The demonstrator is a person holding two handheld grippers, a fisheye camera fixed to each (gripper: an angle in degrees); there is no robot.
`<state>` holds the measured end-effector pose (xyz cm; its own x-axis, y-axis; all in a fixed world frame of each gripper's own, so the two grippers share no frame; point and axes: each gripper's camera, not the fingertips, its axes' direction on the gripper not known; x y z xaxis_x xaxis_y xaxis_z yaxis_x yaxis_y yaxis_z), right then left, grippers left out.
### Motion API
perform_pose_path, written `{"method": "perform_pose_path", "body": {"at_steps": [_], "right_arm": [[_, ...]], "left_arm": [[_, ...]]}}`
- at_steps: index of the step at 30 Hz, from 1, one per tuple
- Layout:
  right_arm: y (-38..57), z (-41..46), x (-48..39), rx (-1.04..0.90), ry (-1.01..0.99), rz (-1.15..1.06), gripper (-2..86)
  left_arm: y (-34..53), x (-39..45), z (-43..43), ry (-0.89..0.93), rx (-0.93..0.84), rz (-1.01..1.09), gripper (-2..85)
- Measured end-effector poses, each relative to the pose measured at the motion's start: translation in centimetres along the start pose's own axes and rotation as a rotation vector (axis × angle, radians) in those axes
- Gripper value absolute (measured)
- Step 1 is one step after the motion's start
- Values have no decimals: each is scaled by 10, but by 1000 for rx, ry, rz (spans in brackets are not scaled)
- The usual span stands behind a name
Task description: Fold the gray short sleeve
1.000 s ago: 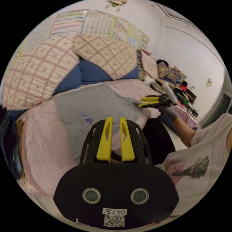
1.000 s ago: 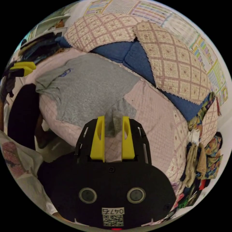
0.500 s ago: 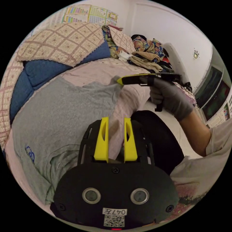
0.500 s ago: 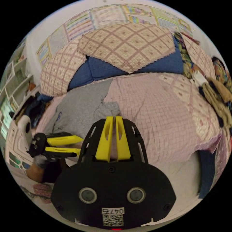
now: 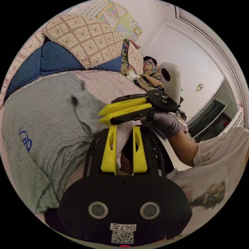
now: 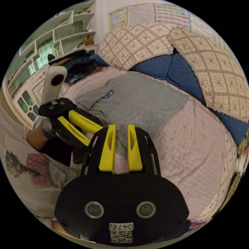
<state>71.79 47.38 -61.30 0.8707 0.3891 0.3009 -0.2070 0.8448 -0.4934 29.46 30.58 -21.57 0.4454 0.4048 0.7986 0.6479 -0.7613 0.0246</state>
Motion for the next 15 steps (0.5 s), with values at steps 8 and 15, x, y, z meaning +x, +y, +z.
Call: {"method": "perform_pose_path", "body": {"at_steps": [8, 15], "right_arm": [[24, -36, 76, 53, 154, 278, 14], [-29, 20, 108, -52, 216, 260, 45]], "left_arm": [[3, -24, -20, -41, 38, -5, 83], [16, -57, -51, -86, 75, -25, 78]]}}
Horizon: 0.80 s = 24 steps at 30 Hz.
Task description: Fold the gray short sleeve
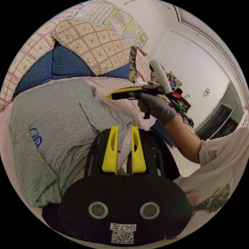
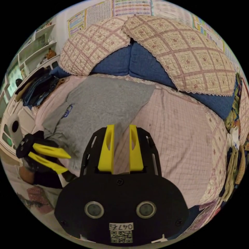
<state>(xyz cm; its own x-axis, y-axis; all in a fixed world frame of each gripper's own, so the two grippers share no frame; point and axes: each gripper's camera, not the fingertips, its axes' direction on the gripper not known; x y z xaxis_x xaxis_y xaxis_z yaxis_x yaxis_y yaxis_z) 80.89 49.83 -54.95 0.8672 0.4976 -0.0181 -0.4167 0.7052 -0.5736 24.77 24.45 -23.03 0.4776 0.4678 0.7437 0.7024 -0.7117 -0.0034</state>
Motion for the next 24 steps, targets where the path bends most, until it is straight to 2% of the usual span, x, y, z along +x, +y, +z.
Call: {"method": "perform_pose_path", "body": {"at_steps": [7, 15, 19, 22, 24], "right_arm": [[-27, 46, -1, -54, 58, -18, 16], [2, 13, 50, 46, -36, 172, 5], [6, 40, 66, -52, -82, 206, 14], [14, 17, 66, 19, -92, 224, 37], [27, -9, 60, 75, -122, 191, 47]], "left_arm": [[3, -20, -12, -2, -27, 23, 78], [9, -50, -53, 20, 0, 11, 78], [11, -60, -73, 31, 15, 6, 78], [12, -66, -108, -2, 47, 8, 77], [15, -71, -163, -55, 133, -5, 76]]}}
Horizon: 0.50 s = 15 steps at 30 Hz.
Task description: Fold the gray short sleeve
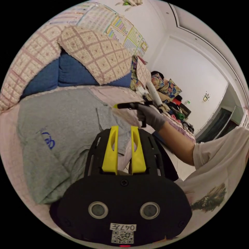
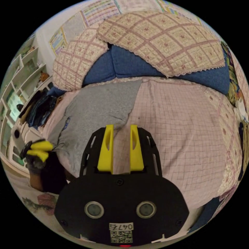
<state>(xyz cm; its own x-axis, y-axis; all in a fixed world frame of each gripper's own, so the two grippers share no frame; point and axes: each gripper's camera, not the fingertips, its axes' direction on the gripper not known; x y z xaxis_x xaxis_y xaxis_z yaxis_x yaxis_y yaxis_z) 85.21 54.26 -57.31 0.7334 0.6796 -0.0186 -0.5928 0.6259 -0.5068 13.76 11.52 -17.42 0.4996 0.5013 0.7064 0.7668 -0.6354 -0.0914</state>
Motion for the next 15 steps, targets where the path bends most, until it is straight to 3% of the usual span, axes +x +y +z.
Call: {"method": "perform_pose_path", "body": {"at_steps": [3, 8, 12, 15], "right_arm": [[32, -39, -27, 33, -127, -157, 49], [82, -46, -92, -108, 18, -423, 45], [85, -22, -106, -204, 116, -454, 24], [84, -36, -116, -154, 82, -434, 8]], "left_arm": [[-1, -18, -80, -66, 119, -71, 73], [14, -34, -184, -169, 238, -207, 67], [25, -27, -240, -316, 241, -264, 68], [35, -27, -264, -372, 190, -306, 72]]}}
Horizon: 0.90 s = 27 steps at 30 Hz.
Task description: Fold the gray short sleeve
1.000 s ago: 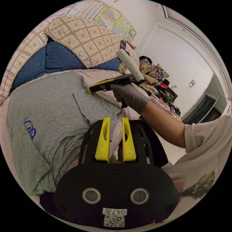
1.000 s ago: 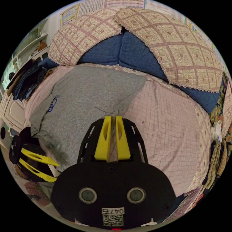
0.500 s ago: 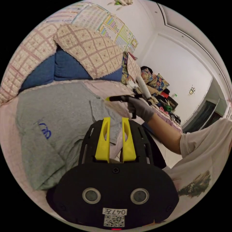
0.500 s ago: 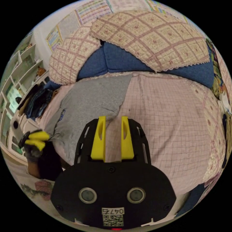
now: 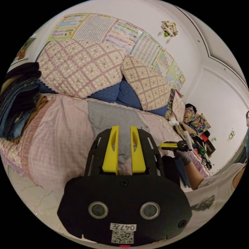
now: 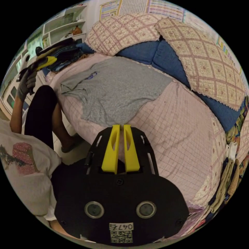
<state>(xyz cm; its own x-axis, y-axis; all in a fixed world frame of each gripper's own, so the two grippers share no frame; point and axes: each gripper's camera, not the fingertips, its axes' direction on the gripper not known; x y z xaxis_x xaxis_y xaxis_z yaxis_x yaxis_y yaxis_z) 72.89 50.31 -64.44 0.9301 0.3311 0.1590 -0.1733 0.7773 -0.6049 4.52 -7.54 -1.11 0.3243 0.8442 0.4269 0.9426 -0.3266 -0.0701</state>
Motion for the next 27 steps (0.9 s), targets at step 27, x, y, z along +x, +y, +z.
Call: {"method": "perform_pose_path", "body": {"at_steps": [27], "right_arm": [[-75, -76, -279, 210, 19, -498, 29]], "left_arm": [[86, 306, 49, -605, -160, 1036, 104]]}}
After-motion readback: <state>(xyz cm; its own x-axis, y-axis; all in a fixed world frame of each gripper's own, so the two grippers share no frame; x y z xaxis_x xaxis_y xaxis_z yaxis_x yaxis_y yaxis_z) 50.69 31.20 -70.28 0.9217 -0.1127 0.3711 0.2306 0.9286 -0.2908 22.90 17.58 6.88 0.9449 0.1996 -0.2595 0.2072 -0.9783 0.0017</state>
